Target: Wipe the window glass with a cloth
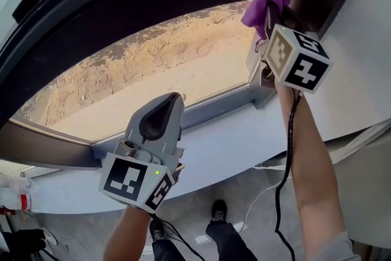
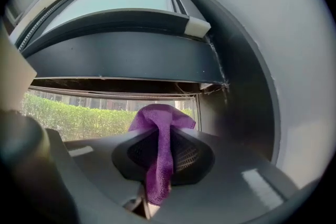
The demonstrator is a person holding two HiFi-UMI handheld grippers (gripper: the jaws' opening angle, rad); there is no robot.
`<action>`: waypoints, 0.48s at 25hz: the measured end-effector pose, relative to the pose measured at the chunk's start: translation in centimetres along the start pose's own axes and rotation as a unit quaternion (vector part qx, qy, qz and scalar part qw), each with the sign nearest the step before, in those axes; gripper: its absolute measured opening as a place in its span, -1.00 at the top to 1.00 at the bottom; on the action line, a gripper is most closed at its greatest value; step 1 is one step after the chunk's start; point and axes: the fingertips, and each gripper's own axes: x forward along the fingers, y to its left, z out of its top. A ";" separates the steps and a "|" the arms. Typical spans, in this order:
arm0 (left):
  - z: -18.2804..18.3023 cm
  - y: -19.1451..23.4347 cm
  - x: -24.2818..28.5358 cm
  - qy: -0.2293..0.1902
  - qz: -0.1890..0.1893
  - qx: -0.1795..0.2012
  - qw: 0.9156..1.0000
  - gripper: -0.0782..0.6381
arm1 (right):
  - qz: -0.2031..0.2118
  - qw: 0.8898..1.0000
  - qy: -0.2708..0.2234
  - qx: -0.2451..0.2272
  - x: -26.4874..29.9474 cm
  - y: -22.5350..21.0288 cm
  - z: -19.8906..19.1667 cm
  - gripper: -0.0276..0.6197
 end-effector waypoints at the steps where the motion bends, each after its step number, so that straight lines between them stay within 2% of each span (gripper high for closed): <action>1: -0.1 0.3 -0.4 0.003 0.004 -0.002 1.000 0.78 | 0.002 1.000 0.000 -0.001 0.3 0.1 0.2 0.71; 5: -0.3 1.9 -1.9 0.009 0.028 -0.007 1.000 0.78 | 0.007 1.000 0.001 -0.001 0.8 1.0 0.4 0.72; 9: 0.0 3.4 -3.4 0.010 0.052 -0.008 0.999 0.78 | 0.032 0.999 -0.011 -0.034 -0.2 4.7 0.8 0.72; 12: 0.3 4.7 -5.5 0.010 0.067 -0.007 0.998 0.78 | 0.033 0.999 -0.013 -0.014 -1.0 6.9 0.7 0.73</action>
